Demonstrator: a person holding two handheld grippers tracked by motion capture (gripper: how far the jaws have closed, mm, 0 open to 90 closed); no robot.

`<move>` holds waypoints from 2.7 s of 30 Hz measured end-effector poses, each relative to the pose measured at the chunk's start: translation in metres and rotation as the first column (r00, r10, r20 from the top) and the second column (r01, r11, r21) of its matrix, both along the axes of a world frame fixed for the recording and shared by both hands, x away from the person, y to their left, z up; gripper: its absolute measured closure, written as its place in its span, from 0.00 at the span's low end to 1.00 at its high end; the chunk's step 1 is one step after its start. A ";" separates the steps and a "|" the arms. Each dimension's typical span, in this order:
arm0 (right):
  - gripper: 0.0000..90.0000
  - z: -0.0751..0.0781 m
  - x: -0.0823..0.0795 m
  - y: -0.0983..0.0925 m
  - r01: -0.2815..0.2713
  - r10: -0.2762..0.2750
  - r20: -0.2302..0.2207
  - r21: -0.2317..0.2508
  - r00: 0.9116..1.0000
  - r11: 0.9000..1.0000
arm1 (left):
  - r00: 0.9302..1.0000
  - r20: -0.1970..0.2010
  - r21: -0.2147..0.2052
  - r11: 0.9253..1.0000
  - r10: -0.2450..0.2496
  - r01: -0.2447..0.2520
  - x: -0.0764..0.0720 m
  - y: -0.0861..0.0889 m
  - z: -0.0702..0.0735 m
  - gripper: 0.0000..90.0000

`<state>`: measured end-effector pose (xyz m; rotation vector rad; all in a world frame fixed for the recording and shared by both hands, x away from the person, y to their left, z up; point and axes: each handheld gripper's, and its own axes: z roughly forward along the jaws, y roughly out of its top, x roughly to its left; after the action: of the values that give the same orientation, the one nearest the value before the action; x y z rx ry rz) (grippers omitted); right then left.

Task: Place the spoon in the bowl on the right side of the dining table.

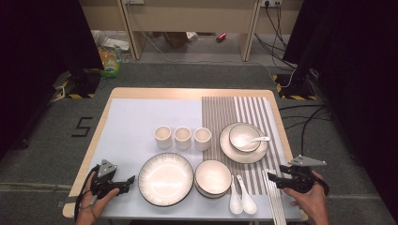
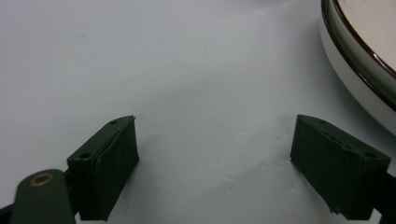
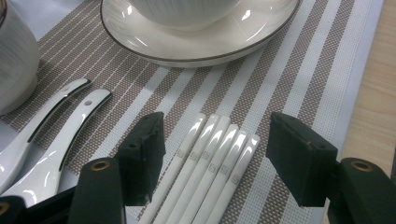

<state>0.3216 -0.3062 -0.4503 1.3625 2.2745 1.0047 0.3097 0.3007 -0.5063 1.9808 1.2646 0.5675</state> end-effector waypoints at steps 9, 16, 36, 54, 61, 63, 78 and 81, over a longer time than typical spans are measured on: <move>0.42 0.003 -0.012 -0.004 -0.001 0.001 -0.004 -0.003 1.000 1.000 | 1.000 0.000 0.000 1.000 0.000 0.000 0.000 0.000 0.000 0.15; 0.43 0.005 -0.016 -0.008 0.015 -0.016 -0.010 -0.024 1.000 1.000 | 1.000 0.000 0.000 1.000 0.000 0.000 0.000 0.000 0.000 0.15; 0.46 0.001 -0.033 -0.020 0.027 -0.028 -0.028 -0.036 0.999 0.999 | 1.000 0.000 0.000 1.000 0.000 0.000 0.000 0.000 0.000 0.15; 0.42 -0.007 -0.029 -0.038 0.081 -0.084 -0.047 -0.051 0.995 0.995 | 1.000 0.000 -0.001 1.000 0.001 -0.001 0.000 0.000 0.000 0.15; 0.42 -0.003 -0.034 -0.040 0.082 -0.086 -0.051 -0.066 0.995 0.994 | 1.000 0.000 -0.001 1.000 0.001 -0.001 0.000 0.000 0.000 0.15; 0.42 -0.002 -0.034 -0.039 0.080 -0.084 -0.049 -0.079 0.995 0.994 | 1.000 -0.001 0.001 1.000 0.001 -0.001 0.000 0.000 0.000 0.15; 0.42 -0.002 -0.046 -0.028 0.098 -0.101 -0.036 -0.073 0.994 0.992 | 1.000 -0.002 0.000 1.000 0.000 0.000 0.000 0.000 0.000 0.15; 0.41 -0.006 -0.050 -0.027 0.097 -0.099 -0.031 -0.066 0.995 0.993 | 1.000 -0.002 0.001 1.000 0.000 0.000 0.000 0.000 0.000 0.15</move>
<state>0.2717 -0.3333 -0.4560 1.4597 2.2196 0.8759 0.3099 0.3010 -0.5063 1.9826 1.2656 0.5664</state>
